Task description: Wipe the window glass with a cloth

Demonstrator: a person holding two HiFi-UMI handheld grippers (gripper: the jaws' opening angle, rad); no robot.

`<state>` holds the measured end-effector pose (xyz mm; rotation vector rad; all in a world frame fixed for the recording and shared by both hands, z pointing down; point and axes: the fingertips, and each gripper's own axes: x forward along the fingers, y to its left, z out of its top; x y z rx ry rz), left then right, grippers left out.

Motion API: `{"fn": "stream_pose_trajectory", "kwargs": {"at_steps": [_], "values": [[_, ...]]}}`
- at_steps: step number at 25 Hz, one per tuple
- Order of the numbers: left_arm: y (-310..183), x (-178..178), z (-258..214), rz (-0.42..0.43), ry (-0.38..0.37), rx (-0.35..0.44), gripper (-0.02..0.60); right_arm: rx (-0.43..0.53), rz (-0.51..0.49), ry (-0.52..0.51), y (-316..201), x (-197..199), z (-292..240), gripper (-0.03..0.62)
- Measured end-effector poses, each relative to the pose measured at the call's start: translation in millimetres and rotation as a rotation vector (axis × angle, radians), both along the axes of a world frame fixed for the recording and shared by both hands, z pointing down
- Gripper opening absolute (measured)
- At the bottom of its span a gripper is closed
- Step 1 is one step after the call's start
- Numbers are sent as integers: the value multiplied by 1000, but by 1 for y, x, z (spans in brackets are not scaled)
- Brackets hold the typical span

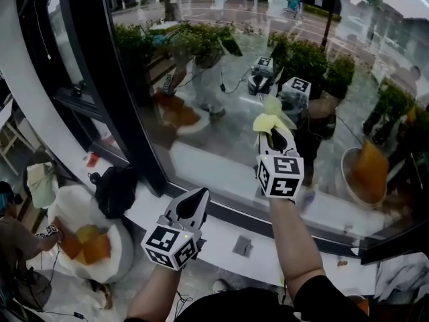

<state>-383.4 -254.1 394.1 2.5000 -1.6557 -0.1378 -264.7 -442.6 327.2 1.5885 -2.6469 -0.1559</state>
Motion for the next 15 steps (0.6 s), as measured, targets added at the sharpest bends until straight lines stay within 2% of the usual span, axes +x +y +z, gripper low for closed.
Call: {"fn": "stream_pose_trajectory", "kwargs": {"at_steps": [15], "values": [[6,-2,4,-12,-10,-9,8,5,-13,-7,0,-2,1,55]]}}
